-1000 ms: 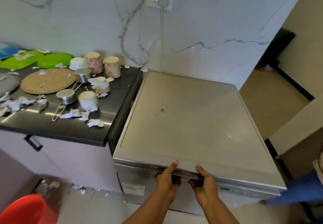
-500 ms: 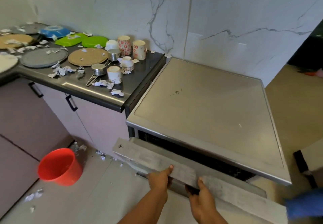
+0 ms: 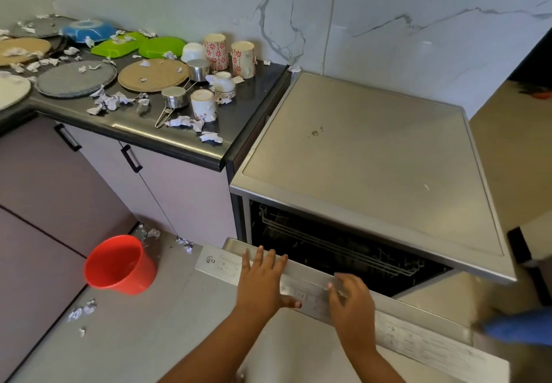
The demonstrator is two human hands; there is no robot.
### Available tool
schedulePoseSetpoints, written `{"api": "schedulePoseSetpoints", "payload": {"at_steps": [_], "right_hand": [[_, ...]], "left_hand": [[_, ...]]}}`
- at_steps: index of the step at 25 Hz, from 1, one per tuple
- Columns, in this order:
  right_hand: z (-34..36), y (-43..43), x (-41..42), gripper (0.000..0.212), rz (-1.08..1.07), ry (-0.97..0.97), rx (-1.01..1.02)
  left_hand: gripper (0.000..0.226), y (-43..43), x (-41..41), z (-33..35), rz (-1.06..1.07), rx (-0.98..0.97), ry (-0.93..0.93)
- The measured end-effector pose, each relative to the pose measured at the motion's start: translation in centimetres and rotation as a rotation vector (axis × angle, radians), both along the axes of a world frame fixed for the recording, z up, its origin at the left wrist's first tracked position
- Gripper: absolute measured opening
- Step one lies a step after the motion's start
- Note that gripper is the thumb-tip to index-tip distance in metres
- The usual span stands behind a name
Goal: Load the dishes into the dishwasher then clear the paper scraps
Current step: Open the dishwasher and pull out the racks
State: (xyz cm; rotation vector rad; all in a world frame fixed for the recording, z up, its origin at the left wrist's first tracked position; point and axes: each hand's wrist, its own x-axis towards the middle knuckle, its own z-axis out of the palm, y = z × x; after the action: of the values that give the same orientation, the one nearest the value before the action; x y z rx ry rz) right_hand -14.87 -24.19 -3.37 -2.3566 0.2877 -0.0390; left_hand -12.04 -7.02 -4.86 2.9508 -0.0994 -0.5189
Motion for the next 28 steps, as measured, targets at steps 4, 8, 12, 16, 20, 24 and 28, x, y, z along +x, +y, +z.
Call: {"api": "schedulePoseSetpoints", "payload": {"at_steps": [4, 8, 12, 16, 20, 24, 28], "right_hand": [[-3.3, 0.2, 1.5, 0.039, 0.229, 0.275, -0.335], [-5.3, 1.9, -0.6, 0.054, 0.232, 0.502, -0.44], [-10.1, 2.5, -4.1, 0.052, 0.301, 0.706, -0.433], [-14.8, 2.7, -7.9, 0.053, 0.338, 0.903, -0.316], [-18.2, 3.1, -10.4, 0.051, 0.319, 0.999, -0.23], [-20.7, 3.7, -11.8, 0.056, 0.349, 1.019, -0.241], [-23.1, 4.4, -13.3, 0.058, 0.399, 1.034, -0.28]], "left_hand": [[0.05, 0.9, 1.7, 0.2, 0.013, -0.071, -0.016], [0.039, 1.2, 1.5, -1.3, 0.028, 0.04, 0.241], [0.048, 1.6, -1.5, -5.1, -0.039, 0.163, 0.464], [0.053, 2.7, -5.3, -9.5, -0.055, 0.176, 0.636], [0.056, 3.3, -7.4, -12.9, -0.094, 0.207, 0.742], [0.048, 3.4, -8.4, -15.6, -0.133, 0.208, 0.819], [0.039, 3.1, -9.3, -18.6, -0.16, 0.196, 0.891]]}}
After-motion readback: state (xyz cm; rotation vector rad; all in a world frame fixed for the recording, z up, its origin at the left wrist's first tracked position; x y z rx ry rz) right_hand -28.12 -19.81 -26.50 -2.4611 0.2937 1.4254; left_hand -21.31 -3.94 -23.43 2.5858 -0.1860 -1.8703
